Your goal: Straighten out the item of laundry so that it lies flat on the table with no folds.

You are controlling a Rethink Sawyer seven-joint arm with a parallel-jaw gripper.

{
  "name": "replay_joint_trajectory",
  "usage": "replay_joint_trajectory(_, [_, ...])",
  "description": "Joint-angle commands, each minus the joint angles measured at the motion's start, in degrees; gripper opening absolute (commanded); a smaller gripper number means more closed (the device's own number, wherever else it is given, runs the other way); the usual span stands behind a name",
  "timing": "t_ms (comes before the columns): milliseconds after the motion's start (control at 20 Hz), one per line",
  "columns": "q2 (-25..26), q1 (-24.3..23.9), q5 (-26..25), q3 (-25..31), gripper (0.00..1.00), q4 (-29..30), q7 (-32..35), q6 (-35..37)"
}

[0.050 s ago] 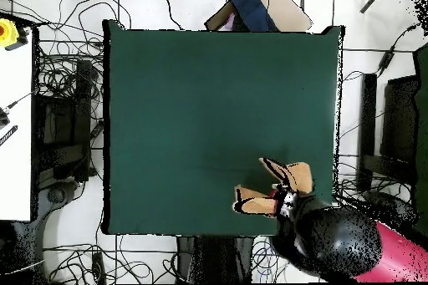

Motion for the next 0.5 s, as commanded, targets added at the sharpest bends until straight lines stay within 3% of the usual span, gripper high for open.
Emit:
replay_joint_trajectory(50, [2.07,-4.18,-3.81,7.08,0.00,-7.33,-19.20,7.24])
replay_joint_trajectory(200, [2.81,-6.15,-4.85,8.21,0.00,-9.03,-21.09,7.86])
replay_joint_trajectory(500, [9.05,-7.60,-5.84,10.81,0.00,-8.89,-21.15,-0.11])
